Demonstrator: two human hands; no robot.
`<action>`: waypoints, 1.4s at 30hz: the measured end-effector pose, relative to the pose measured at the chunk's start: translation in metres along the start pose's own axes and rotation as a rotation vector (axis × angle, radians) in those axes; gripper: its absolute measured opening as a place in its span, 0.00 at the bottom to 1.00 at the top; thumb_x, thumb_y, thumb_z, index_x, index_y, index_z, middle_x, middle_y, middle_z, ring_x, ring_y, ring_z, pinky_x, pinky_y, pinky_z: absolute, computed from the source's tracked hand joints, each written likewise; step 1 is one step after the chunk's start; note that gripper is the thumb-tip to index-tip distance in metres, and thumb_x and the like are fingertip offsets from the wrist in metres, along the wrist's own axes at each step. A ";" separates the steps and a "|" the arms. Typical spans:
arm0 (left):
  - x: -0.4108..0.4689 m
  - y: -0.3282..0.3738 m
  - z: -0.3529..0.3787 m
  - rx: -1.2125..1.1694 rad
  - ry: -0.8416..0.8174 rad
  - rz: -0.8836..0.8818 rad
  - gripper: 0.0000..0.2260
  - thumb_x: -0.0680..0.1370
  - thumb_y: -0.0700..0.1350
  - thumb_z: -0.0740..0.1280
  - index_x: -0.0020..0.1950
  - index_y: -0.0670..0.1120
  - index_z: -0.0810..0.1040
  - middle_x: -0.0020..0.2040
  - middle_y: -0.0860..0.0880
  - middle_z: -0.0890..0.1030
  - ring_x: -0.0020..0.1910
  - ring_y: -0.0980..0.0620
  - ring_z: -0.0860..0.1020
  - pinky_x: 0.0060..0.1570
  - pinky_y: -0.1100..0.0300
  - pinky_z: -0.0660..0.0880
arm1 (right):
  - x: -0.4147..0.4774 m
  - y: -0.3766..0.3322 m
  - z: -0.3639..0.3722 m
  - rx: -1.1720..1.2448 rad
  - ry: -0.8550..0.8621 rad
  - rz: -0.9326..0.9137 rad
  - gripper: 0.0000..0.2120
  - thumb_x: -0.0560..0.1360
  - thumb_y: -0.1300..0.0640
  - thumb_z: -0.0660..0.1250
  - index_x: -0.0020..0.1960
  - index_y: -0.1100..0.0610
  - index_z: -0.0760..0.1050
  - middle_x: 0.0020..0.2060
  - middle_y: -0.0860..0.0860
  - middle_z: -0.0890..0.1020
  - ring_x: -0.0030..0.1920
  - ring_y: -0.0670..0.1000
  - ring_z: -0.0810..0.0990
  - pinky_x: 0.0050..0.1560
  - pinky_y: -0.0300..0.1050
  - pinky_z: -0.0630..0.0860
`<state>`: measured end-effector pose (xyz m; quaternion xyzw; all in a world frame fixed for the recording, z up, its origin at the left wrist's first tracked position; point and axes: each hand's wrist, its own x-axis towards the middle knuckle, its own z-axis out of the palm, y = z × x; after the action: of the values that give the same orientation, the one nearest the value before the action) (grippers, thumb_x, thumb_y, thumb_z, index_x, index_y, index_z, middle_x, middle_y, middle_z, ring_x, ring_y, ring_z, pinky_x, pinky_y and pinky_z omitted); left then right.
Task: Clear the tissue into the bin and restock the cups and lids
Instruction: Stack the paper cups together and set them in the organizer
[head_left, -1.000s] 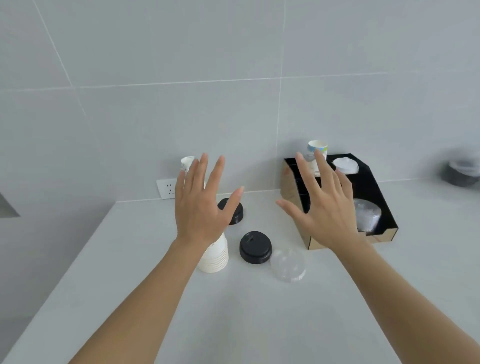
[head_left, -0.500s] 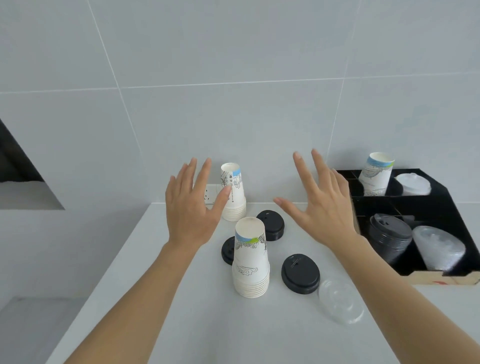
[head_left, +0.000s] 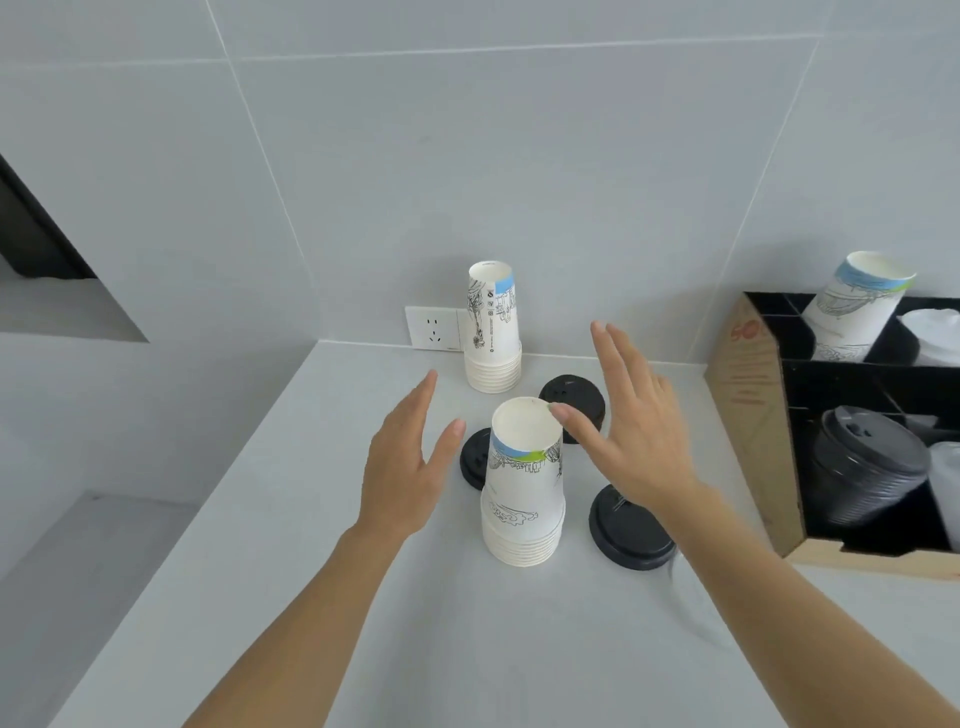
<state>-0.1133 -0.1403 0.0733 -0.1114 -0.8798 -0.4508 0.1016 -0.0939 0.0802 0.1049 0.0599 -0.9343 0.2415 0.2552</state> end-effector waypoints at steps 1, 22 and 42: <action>-0.006 -0.005 0.004 -0.077 -0.056 -0.036 0.31 0.71 0.66 0.54 0.73 0.61 0.56 0.71 0.59 0.66 0.70 0.60 0.64 0.69 0.58 0.60 | -0.006 0.001 0.005 0.064 -0.034 0.014 0.44 0.70 0.26 0.44 0.77 0.52 0.51 0.75 0.54 0.61 0.70 0.51 0.62 0.65 0.46 0.60; -0.059 -0.022 0.066 -0.327 -0.321 -0.093 0.46 0.62 0.54 0.78 0.69 0.69 0.51 0.72 0.59 0.63 0.71 0.57 0.64 0.67 0.50 0.68 | -0.085 0.005 0.076 0.726 -0.372 0.297 0.55 0.63 0.37 0.73 0.75 0.44 0.39 0.76 0.41 0.53 0.75 0.43 0.53 0.73 0.55 0.61; -0.028 0.017 0.078 -0.381 -0.058 -0.023 0.39 0.61 0.50 0.77 0.59 0.76 0.58 0.61 0.72 0.69 0.65 0.60 0.70 0.60 0.59 0.74 | -0.048 0.002 0.063 0.712 -0.157 0.145 0.45 0.66 0.41 0.71 0.71 0.30 0.43 0.69 0.30 0.60 0.70 0.39 0.61 0.68 0.45 0.66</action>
<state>-0.0880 -0.0697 0.0345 -0.1313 -0.7822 -0.6071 0.0483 -0.0815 0.0516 0.0324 0.0966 -0.8104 0.5635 0.1283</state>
